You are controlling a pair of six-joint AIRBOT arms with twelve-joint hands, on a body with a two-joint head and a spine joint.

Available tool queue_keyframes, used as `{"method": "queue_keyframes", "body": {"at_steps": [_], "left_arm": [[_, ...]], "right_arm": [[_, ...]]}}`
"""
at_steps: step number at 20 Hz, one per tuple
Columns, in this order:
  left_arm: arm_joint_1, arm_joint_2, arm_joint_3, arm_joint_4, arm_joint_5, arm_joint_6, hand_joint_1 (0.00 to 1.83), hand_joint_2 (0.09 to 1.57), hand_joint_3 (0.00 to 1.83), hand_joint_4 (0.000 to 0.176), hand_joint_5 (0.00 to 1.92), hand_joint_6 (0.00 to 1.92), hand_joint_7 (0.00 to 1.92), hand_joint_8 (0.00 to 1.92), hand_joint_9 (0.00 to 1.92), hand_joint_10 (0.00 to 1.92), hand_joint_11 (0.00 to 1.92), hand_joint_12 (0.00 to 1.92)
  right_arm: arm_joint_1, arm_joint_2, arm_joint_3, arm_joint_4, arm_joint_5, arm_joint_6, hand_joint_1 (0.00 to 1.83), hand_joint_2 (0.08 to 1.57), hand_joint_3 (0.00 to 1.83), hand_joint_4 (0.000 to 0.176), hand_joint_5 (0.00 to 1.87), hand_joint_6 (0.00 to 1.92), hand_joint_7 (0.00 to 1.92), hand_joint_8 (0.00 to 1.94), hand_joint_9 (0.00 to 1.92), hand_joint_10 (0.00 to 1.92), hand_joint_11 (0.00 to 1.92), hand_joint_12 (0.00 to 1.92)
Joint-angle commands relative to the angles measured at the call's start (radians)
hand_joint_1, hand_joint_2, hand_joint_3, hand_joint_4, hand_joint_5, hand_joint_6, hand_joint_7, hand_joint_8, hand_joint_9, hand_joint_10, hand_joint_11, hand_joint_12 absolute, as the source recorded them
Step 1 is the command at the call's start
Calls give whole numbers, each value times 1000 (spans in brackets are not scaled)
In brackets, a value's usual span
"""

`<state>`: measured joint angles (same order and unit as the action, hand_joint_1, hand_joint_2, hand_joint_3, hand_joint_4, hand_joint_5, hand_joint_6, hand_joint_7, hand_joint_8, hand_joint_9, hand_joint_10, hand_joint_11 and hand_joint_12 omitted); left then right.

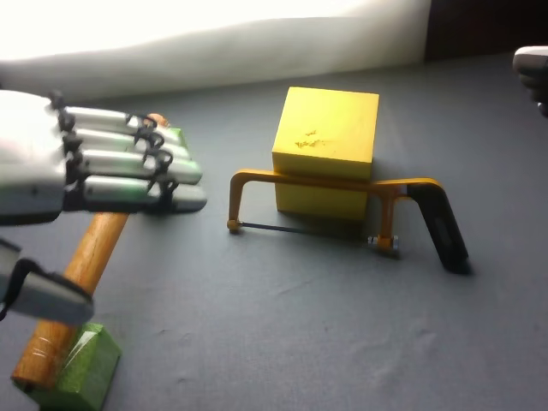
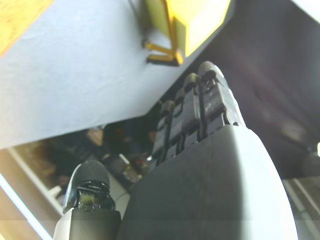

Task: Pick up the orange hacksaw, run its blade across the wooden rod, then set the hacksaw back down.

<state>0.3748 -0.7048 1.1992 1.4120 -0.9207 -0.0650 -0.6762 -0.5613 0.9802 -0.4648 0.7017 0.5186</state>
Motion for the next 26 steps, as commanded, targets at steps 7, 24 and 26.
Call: {"method": "queue_keyframes", "body": {"at_steps": [7,24,26], "left_arm": [[2,163,-152,-41,101,-35,0,1240,0,0,71,6,54,4,91,6,0,340],[48,293,-183,121,89,-146,1,1254,0,0,101,3,59,5,108,5,0,443],[42,290,-179,165,78,-160,12,1253,0,0,95,1,47,2,81,3,0,362]], "right_arm": [[-82,-50,124,19,132,120,837,1139,7,0,148,2,115,1,125,2,0,539],[-375,-250,285,365,496,-39,868,1218,1,0,214,11,175,8,183,11,0,774],[-403,-266,288,383,515,-34,848,1231,5,0,211,8,181,6,191,9,0,778]]}}
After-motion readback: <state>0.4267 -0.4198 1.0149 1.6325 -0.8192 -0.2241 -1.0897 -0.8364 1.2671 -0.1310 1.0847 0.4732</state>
